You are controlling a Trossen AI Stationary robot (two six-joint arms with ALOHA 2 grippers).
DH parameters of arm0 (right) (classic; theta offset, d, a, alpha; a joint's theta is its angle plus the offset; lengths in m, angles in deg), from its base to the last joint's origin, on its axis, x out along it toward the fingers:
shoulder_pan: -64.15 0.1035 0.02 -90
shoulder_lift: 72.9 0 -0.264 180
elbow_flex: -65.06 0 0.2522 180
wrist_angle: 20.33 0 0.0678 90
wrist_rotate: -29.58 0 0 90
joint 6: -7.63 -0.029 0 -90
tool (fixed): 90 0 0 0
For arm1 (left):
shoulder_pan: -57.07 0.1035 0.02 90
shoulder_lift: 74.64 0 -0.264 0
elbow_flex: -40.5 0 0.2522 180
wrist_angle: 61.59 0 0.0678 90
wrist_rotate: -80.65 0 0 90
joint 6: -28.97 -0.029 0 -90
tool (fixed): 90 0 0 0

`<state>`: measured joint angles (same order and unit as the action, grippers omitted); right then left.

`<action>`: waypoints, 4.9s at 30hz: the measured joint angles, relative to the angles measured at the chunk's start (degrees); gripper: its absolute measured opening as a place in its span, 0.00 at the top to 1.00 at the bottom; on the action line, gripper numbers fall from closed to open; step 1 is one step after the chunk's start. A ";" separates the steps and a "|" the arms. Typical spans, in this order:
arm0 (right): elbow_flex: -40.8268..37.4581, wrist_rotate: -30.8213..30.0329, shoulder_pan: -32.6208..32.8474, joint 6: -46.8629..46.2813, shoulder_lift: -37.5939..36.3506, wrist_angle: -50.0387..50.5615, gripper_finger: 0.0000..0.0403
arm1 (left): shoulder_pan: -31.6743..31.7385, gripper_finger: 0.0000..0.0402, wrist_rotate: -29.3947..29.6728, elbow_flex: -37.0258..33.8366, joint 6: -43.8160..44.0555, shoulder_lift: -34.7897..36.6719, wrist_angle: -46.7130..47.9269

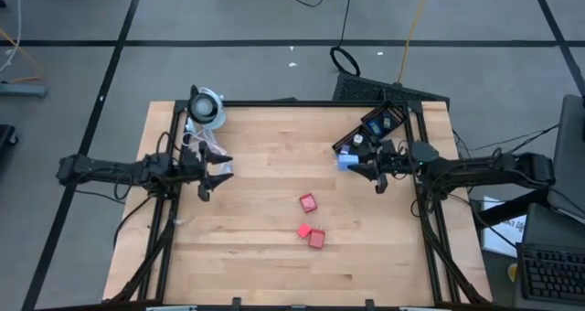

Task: Pick & Place Office items
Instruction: Put the big light blue charger adapter into the bottom black bin, then put the big red charger adapter into the bottom black bin

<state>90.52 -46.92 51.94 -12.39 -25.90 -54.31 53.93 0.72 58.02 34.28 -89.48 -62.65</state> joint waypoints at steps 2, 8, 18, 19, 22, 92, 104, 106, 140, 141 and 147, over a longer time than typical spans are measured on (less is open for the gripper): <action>0.00 0.00 0.00 0.49 -0.72 2.11 0.71 | 0.00 0.37 0.03 -0.65 0.03 0.83 0.09; 0.00 -0.33 -0.07 1.61 -2.82 8.71 0.71 | 0.00 0.36 0.43 -1.34 -0.30 1.91 -0.13; 0.02 -22.43 -0.20 7.33 -5.66 24.96 0.71 | 0.00 0.34 0.47 -1.34 2.08 1.15 0.12; 0.02 -25.51 -0.20 7.69 -5.66 26.75 0.71 | 0.00 0.35 0.47 -1.34 1.36 1.02 0.03; 0.02 -33.32 -0.22 8.18 -5.66 31.11 0.71 | 0.00 0.36 0.49 -1.34 -1.30 0.92 0.10; 0.07 -22.29 -9.38 10.05 5.47 11.10 0.45 | 0.00 0.34 0.49 -1.32 -6.57 0.92 0.01; 0.07 24.97 -5.60 -8.11 5.47 0.53 0.46 | 0.00 0.34 0.49 -1.29 -6.49 0.92 -3.42; 0.07 26.77 -2.60 -7.89 5.47 0.36 0.46 | 0.00 0.34 0.46 -1.29 -6.31 0.90 -5.25; 0.09 -14.50 13.25 14.85 11.05 -2.80 0.44 | 0.00 0.34 9.04 -1.29 9.96 0.44 -12.38; 0.09 -14.73 13.27 14.85 11.06 -2.92 0.44 | 0.00 0.34 9.02 -1.29 9.96 0.44 -12.38; 0.09 -11.69 13.40 14.71 11.06 -3.04 0.45 | 0.00 0.34 9.03 -1.29 9.87 0.47 -12.14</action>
<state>90.61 -58.62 65.34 2.31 -14.84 -57.35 53.93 9.76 56.72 44.15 -89.01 -74.79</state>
